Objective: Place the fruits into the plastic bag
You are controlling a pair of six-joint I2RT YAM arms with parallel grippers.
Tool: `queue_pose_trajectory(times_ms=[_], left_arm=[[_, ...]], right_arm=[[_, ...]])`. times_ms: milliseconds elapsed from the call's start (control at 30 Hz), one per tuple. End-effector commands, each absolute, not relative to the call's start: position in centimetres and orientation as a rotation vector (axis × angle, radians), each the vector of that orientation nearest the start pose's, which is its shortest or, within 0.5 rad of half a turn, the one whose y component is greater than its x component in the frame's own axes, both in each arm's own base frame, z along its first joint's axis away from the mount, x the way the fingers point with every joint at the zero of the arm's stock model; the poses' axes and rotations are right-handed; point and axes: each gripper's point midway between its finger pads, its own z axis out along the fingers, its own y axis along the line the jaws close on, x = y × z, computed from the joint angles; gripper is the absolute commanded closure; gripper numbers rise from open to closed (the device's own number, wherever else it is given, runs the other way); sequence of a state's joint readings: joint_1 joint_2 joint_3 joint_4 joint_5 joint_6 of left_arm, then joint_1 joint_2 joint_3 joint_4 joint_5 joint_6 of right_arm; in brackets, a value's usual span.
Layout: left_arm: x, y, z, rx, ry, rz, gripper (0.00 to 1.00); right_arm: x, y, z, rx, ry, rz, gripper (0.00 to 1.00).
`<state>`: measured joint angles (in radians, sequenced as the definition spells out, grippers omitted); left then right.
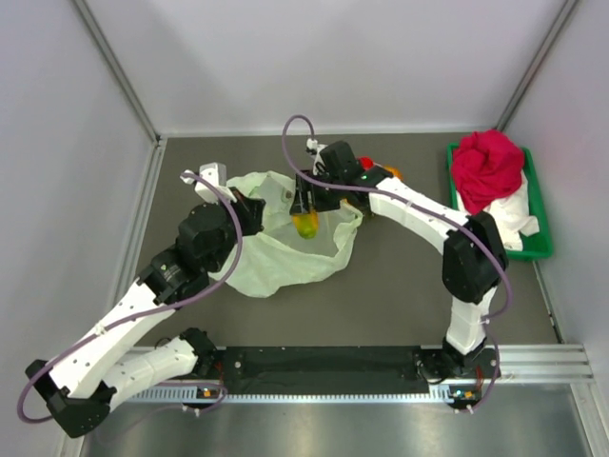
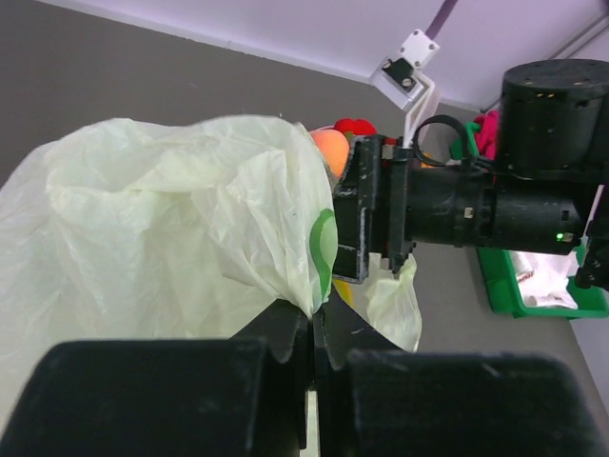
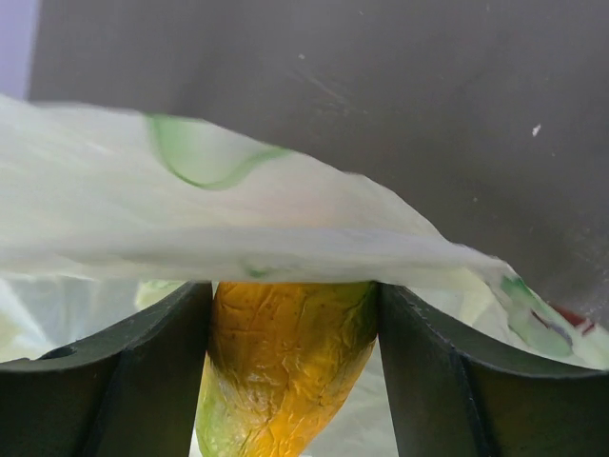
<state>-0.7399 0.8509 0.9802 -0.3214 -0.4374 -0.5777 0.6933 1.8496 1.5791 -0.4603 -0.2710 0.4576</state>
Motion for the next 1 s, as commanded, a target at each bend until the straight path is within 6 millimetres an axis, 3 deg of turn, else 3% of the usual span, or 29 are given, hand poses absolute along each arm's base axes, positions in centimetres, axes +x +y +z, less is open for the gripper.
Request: queue_pose_trajectory(times_ms=[0, 233, 467, 800, 967], left_arm=[[26.9, -17.5, 32.5, -0.190, 1.753, -0.601, 1.00], [27.4, -17.8, 32.6, -0.193, 1.753, -0.601, 1.00], [27.5, -17.9, 32.4, -0.239, 1.732, -0.636, 1.00], [27.2, -17.7, 32.2, -0.267, 1.730, -0.659, 1.00], [27.0, -17.2, 32.4, -0.264, 1.725, -0.637, 1.00]], right_arm=[[34.0, 38.9, 17.6, -0.519, 2.318, 0.772, 0.81], [30.2, 40.5, 16.5, -0.564, 2.313, 0.827, 0.81], [25.5, 41.3, 13.5, -0.690, 2.339, 0.963, 0.78], [26.4, 40.7, 10.1, -0.647, 2.426, 0.821, 0.78], [26.4, 40.2, 9.1, -0.658, 2.447, 0.774, 0.73]])
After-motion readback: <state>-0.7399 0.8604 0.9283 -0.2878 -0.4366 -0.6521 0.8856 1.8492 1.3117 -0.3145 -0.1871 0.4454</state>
